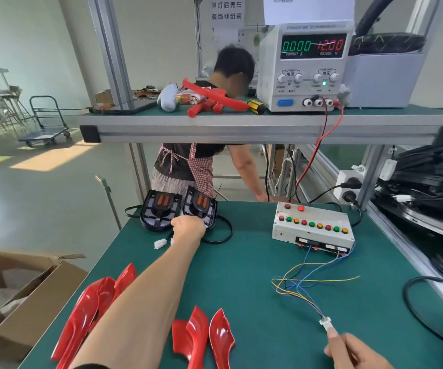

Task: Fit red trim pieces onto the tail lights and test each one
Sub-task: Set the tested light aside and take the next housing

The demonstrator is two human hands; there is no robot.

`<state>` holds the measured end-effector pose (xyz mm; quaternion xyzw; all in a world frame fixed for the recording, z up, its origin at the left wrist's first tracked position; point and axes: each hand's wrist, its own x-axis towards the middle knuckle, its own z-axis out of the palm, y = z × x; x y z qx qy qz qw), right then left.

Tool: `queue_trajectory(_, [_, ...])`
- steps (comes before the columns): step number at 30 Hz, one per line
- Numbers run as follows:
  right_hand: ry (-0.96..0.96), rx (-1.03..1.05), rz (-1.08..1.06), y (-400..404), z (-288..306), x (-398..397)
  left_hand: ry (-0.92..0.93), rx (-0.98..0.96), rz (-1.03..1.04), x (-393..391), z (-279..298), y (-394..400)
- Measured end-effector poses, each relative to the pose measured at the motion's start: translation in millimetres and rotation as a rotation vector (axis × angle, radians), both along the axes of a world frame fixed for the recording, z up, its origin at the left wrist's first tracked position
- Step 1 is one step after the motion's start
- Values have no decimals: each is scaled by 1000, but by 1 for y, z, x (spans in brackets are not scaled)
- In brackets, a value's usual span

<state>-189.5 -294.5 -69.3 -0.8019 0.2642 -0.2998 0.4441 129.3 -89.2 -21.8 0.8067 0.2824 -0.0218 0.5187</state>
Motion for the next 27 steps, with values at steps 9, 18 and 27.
queue_trajectory(9, [16,-56,20,-5,-8,2,-172,-405,86,-23,-1,14])
queue_trajectory(18, [52,-62,20,-3,1,-4,-197,-574,-83,-59,-2,30])
queue_trajectory(27, [-77,94,-60,3,7,-11,-426,-168,-515,-90,61,50])
